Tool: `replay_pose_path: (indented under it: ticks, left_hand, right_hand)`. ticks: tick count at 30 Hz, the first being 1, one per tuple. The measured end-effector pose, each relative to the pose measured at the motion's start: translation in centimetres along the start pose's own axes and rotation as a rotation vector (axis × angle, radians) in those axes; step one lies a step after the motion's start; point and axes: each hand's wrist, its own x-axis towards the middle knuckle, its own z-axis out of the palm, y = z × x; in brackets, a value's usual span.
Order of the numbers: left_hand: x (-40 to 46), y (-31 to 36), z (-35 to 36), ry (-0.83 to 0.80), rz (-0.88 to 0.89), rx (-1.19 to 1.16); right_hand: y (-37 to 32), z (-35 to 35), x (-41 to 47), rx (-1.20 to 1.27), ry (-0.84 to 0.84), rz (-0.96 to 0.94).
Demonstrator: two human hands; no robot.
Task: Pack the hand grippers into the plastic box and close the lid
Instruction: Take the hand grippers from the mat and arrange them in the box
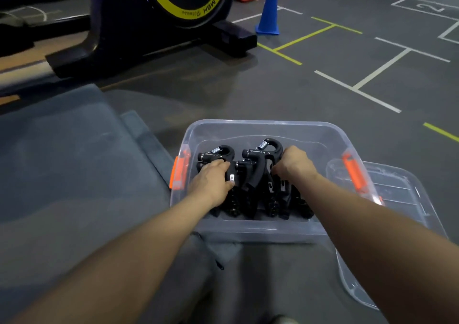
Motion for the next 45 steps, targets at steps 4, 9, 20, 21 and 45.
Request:
replay_pose_path:
  ticks: [4, 9, 20, 21, 45]
  left_hand:
    - [0.9, 0.3, 1.2, -0.073, -0.008, 0.057]
    - [1.5, -0.1, 1.4, -0.121, 0.002, 0.073]
    - [2.1, -0.9, 1.4, -0.144, 0.004, 0.033]
    - [2.1, -0.9, 1.4, -0.146, 0.001, 0.028]
    - [-15.4, -23.3, -17.7, 0.322, -0.379, -0.104]
  right_hand:
    - [0.3, 1.2, 0.8, -0.02, 0.03, 0.003]
    - [-0.6, 2.8, 1.2, -0.081, 0.063, -0.048]
    - [0.1, 3.8, 0.8, -0.007, 0.099, -0.082]
    - [0.0, 3.9, 0.6, -0.02, 0.11, -0.083]
    - [-27.8, 11.1, -18.5, 0.042, -0.217, -0.699]
